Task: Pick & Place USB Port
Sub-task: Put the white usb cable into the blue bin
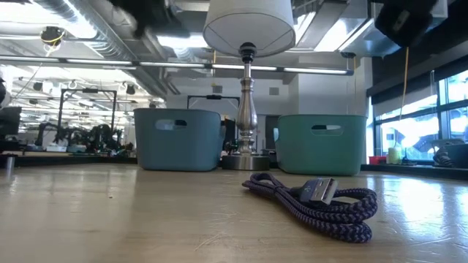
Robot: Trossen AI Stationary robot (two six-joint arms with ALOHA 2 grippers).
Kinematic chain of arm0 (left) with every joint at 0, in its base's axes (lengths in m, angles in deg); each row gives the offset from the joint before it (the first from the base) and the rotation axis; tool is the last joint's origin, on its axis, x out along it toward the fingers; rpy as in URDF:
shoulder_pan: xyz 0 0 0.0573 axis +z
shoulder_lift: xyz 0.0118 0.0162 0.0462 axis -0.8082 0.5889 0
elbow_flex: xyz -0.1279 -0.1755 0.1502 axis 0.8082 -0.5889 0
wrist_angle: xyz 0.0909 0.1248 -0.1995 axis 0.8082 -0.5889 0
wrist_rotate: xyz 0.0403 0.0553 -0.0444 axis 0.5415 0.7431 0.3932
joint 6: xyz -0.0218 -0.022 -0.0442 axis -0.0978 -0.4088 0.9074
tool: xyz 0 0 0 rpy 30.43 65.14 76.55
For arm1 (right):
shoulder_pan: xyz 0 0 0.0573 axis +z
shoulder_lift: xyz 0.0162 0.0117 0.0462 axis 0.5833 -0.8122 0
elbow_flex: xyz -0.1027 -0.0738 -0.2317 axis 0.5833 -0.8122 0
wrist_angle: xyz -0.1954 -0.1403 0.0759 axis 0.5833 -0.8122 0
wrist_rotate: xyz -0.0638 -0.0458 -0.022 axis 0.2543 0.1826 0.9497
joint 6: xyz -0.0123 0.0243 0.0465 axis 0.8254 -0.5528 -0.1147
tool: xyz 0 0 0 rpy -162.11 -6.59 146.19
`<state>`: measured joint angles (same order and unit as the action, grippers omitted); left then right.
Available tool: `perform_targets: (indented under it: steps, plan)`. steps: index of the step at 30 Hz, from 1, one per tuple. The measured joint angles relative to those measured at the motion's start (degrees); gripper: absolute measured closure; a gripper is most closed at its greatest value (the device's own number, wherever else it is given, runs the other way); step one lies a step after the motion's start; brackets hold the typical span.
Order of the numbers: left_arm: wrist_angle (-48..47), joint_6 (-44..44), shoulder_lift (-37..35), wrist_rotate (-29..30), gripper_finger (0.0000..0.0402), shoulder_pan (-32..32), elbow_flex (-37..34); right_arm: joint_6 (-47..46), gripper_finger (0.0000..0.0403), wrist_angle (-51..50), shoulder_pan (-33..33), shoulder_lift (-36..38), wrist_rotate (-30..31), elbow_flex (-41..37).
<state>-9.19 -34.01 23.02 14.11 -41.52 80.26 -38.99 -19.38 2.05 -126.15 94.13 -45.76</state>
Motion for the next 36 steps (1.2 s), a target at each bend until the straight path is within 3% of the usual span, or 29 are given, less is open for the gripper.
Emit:
perform_targets:
  steps: [5,7,9,16,20,23,31,36]
  plan:
    - [-4.3,24.0,-10.1,-24.3,0.0279,-7.8,0.0,-13.2,0.0308,-6.4,0.1,0.0,-8.2,0.0]
    - [-5.7,30.7,-12.0,-31.3,0.0279,-11.2,0.0,-19.9,0.0308,-9.6,1.0,-0.5,-10.9,0.0]
    - [-7.3,35.0,-12.3,-34.0,0.0279,-14.9,0.0,-26.2,0.0308,-11.2,2.6,-1.6,-13.7,0.0]
    - [-7.6,42.7,-10.0,-27.7,0.0277,-26.1,-4.6,-46.2,0.0308,-6.2,12.7,-9.4,-16.4,0.0]
    - [-5.4,45.1,-7.8,-24.3,0.0281,-28.9,-5.7,-55.9,0.0308,-5.2,16.8,-15.1,-16.8,0.0]
    - [-3.2,45.7,-6.6,-24.0,0.0282,-30.2,-5.7,-62.3,0.0308,-6.5,18.5,-20.2,-20.8,1.9]
    - [0.1,43.4,-4.9,-23.7,0.0283,-31.1,-5.6,-61.9,0.0308,-21.8,19.6,-32.5,-25.2,14.7]
    - [1.0,42.5,-4.6,-23.1,0.0283,-31.1,-5.6,-59.3,0.0308,-26.0,19.6,-37.5,-25.3,17.3]
